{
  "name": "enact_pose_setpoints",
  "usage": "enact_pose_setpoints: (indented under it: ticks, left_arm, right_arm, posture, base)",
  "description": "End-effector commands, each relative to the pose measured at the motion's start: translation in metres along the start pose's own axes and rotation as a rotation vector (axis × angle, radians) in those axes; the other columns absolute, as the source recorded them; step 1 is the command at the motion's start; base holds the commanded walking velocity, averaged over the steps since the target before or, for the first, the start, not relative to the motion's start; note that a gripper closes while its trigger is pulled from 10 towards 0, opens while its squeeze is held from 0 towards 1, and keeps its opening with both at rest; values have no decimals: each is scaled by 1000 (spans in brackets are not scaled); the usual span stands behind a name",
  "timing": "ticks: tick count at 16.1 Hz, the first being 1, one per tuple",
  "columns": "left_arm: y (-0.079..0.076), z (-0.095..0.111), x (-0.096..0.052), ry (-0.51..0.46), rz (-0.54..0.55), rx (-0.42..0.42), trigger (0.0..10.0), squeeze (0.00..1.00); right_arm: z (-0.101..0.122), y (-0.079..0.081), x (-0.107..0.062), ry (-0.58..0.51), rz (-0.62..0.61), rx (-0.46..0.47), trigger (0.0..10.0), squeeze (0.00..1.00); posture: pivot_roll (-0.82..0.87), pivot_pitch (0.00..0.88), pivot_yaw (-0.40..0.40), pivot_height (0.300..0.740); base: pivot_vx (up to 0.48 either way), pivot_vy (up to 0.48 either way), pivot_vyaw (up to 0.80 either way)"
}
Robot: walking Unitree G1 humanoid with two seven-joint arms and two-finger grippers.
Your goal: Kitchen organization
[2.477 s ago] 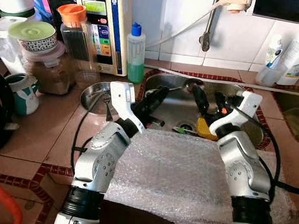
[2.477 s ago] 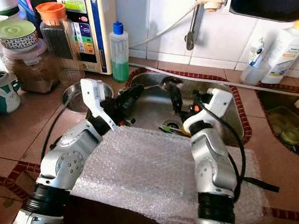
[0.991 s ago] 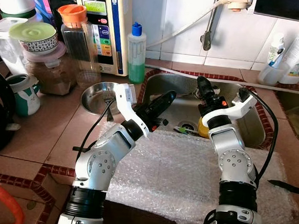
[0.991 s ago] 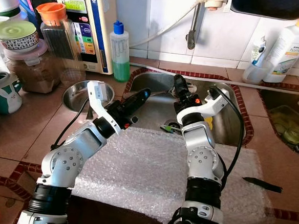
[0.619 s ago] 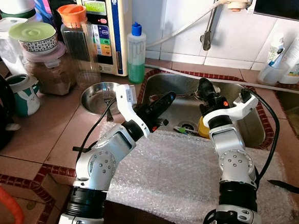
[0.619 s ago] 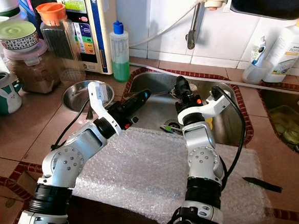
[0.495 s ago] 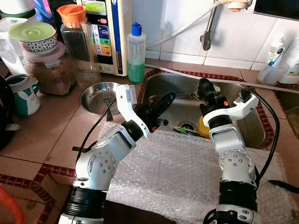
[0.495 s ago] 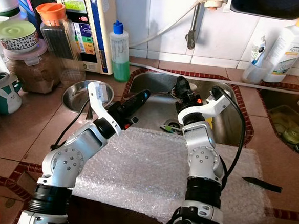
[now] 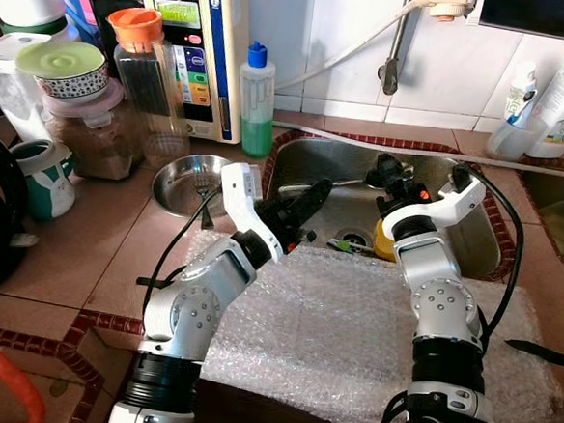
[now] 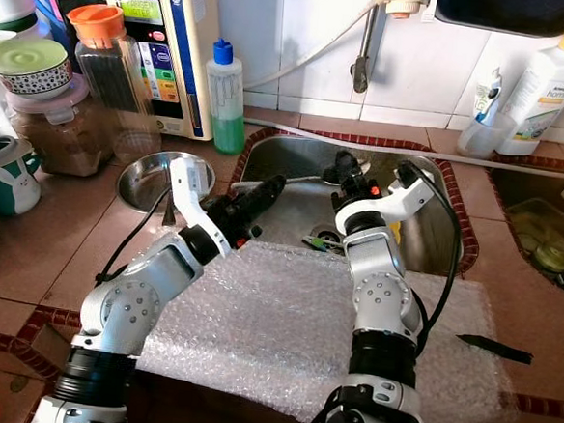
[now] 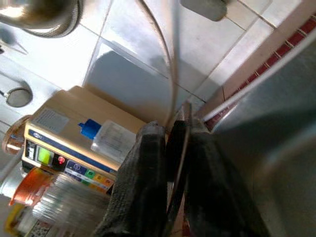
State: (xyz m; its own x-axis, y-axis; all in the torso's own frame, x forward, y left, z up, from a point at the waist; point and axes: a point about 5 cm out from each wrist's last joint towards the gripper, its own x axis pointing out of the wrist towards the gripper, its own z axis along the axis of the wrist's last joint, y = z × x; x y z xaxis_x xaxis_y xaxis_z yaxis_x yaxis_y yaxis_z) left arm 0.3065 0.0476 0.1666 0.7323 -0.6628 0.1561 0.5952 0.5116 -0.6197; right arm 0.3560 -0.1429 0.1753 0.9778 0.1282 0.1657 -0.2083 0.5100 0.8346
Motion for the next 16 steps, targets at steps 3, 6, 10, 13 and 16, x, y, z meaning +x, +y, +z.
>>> enact_pose_setpoints:
  ticks: [3,6,10,13,16]
  left_arm:
    - [-1,2,0,-2,-1,33,10000,1000]
    - [10,-1,-3,5,99,62,10000,1000]
    - [12,-1,-9,-10,96,66,10000,1000]
    - [12,-1,-10,-9,98,76,10000,1000]
    - [15,-3,-13,22,128,151,10000,1000]
  right_arm:
    - [4,-6,0,-23,-49,-44,0,0]
    - [13,-23,-1,-70,-200,-165,0,0]
    - [25,-33,2,-118,-286,-265,0,0]
    - [29,-35,4,-135,-304,-316,0,0]
    - [37,-41,8,-163,-347,-429,0,0]
  posture:
    - [-15,0,59,740]
    - [-17,0,63,740]
    - [-7,0,58,740]
    - [-7,0,58,740]
    - [-2,0,57,740]
  base:
    - [0,0,0]
    - [0,0,0]
    - [0,0,0]
    - [0,0,0]
    - [0,0,0]
